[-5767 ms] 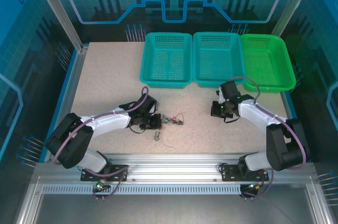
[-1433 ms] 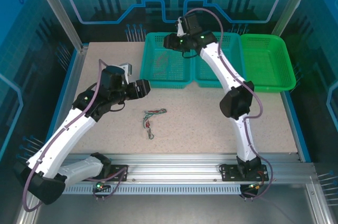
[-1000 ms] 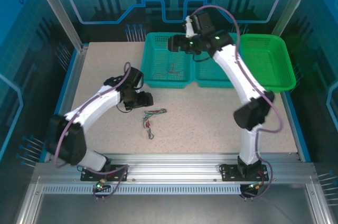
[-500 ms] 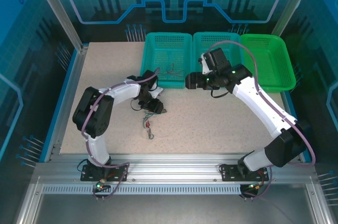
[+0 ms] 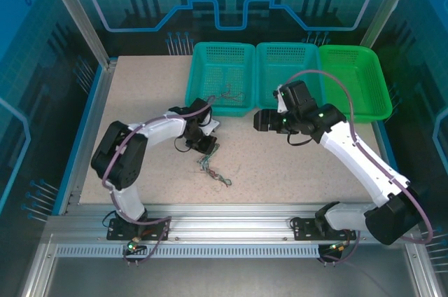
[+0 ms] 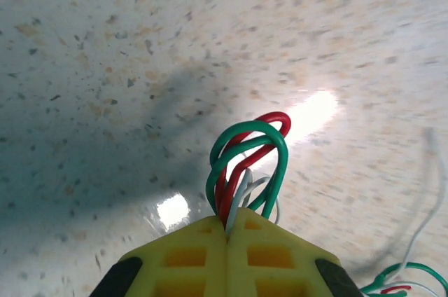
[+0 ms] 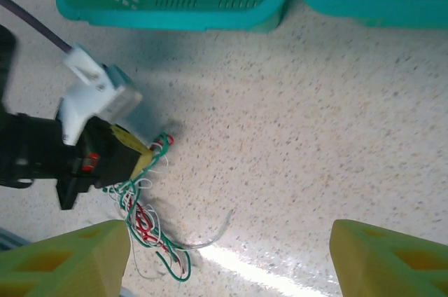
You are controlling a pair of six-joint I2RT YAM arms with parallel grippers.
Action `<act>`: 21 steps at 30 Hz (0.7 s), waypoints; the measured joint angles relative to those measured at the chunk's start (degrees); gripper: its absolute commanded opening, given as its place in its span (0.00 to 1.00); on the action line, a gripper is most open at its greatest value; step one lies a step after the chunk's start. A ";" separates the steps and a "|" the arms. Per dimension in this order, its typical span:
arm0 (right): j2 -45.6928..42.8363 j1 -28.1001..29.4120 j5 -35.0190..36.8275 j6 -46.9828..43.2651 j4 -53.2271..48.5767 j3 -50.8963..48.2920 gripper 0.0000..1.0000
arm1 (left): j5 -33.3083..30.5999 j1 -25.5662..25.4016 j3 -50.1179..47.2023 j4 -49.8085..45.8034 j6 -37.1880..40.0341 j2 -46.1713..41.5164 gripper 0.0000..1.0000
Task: Untangle the cables
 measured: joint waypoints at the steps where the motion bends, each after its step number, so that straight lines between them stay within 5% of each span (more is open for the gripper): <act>1: -0.28 0.02 -1.60 -0.07 1.33 -1.33 0.75 | 0.96 0.00 -0.24 0.33 -1.09 -2.47 0.00; 8: -0.63 2.54 -16.98 -0.31 17.16 -10.34 0.78 | 9.18 -0.72 -0.61 7.61 -12.50 -17.03 0.00; 15: 1.84 6.29 -26.38 0.24 34.51 -15.91 0.74 | 12.17 -1.44 -1.20 13.11 -22.51 -21.22 0.00; 18: 5.05 6.69 -28.89 0.42 38.07 -15.58 0.52 | 12.72 -1.44 -1.16 14.27 -25.33 -21.92 0.00; 21: 8.09 7.30 -29.99 1.29 38.93 -14.38 0.08 | 13.16 -1.44 -1.14 14.97 -27.34 -22.05 0.00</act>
